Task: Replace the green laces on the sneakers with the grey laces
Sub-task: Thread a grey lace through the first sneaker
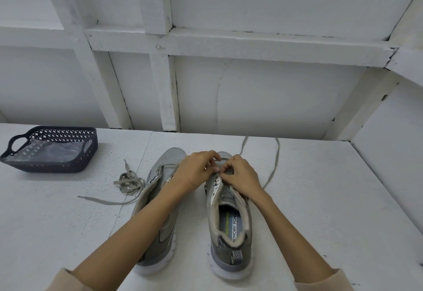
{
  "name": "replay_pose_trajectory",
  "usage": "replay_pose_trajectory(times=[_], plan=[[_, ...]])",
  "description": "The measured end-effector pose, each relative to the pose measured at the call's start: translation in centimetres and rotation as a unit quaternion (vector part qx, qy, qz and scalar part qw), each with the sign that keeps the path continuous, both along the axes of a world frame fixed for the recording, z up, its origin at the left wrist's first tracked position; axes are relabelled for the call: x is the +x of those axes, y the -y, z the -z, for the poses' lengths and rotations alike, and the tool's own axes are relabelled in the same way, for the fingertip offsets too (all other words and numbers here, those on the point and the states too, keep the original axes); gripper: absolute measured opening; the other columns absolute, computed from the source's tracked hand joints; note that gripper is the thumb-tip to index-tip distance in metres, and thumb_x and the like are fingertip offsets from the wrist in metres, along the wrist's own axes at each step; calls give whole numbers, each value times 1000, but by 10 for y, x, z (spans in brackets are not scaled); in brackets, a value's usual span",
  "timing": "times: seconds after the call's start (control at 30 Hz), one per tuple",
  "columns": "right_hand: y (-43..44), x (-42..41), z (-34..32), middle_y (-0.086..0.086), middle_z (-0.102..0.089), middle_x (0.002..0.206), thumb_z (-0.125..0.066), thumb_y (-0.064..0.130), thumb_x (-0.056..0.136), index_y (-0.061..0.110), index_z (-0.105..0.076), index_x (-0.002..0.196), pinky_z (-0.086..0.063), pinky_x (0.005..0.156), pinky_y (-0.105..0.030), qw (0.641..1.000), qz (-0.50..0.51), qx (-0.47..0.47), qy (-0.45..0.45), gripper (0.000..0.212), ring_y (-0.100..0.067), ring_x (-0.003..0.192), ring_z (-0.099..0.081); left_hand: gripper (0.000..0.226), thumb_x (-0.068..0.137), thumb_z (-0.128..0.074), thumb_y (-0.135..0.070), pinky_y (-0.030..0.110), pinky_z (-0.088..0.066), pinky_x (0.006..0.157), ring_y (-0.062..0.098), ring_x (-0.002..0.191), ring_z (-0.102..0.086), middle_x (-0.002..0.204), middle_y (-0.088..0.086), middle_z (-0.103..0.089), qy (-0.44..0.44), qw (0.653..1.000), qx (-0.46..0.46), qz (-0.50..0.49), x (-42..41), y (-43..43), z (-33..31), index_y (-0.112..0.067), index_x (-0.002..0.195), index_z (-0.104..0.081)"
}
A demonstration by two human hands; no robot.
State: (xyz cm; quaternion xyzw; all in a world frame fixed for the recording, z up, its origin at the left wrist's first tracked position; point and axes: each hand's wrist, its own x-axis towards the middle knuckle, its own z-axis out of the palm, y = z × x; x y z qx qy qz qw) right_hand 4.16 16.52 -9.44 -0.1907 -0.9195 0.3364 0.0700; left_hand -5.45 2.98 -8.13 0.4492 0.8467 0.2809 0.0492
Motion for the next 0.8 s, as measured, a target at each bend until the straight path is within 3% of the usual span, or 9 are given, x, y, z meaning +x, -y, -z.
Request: replay_pose_trajectory(times=[0.13, 0.27, 0.37, 0.47, 0.57, 0.7, 0.8], plan=[[-16, 2, -10, 5, -57, 93, -62, 22, 87, 25, -58, 80, -48, 82, -39, 997, -61, -45, 23, 9, -13, 85, -56, 20, 95, -55, -38, 26, -35, 67, 12, 93, -54, 99, -8, -62, -42, 998, -48, 18, -1, 1, 1, -28, 105, -68], [-30, 4, -27, 0, -55, 82, -54, 18, 96, 12, -54, 93, -49, 58, -29, 976, -46, -214, 21, 6, -12, 67, -53, 26, 91, -56, -48, 26, -34, 68, 9, 94, -51, 95, -11, -63, -47, 998, -36, 9, -3, 0, 1, -31, 104, -69], [-36, 4, -31, -7, -54, 91, -55, 20, 97, 11, -52, 97, -51, 54, -28, 960, -30, -276, 35, 10, -14, 69, -55, 30, 89, -58, -49, 28, -38, 73, 12, 97, -52, 97, -10, -66, -49, 998, -37, 13, -3, -1, 1, -31, 110, -68], [-38, 5, -31, -8, -54, 92, -59, 18, 96, 5, -56, 102, -54, 56, -29, 958, -31, -282, 28, 15, -14, 68, -57, 40, 81, -51, -49, 30, -39, 80, 17, 99, -53, 98, -8, -65, -23, 998, -49, 15, -2, -6, -3, -31, 113, -67], [-46, 7, -36, -9, -60, 98, -66, 6, 90, 1, -62, 107, -56, 60, -28, 956, -32, -292, 25, 18, -11, 64, -63, 24, 88, -58, -42, 34, -37, 85, 19, 101, -52, 99, -4, -65, -44, 996, -74, 14, 4, -18, -9, -26, 104, -68], [-54, 10, -36, -12, -69, 92, -69, -10, 79, 6, -70, 92, -58, 69, -24, 969, -21, -242, 41, 20, -14, 72, -67, 17, 91, -57, -33, 35, -36, 87, 21, 101, -56, 96, -3, -68, -40, 996, -70, -23, 5, -28, -9, -22, 101, -66], [-51, 11, -32, -17, -71, 86, -72, -11, 77, 1, -71, 89, -59, 71, -26, 975, -17, -219, 38, 17, -21, 74, -68, 18, 87, -58, -32, 36, -40, 90, 17, 99, -57, 93, -8, -70, -42, 996, -83, 9, 3, -26, -8, -27, 99, -70]])
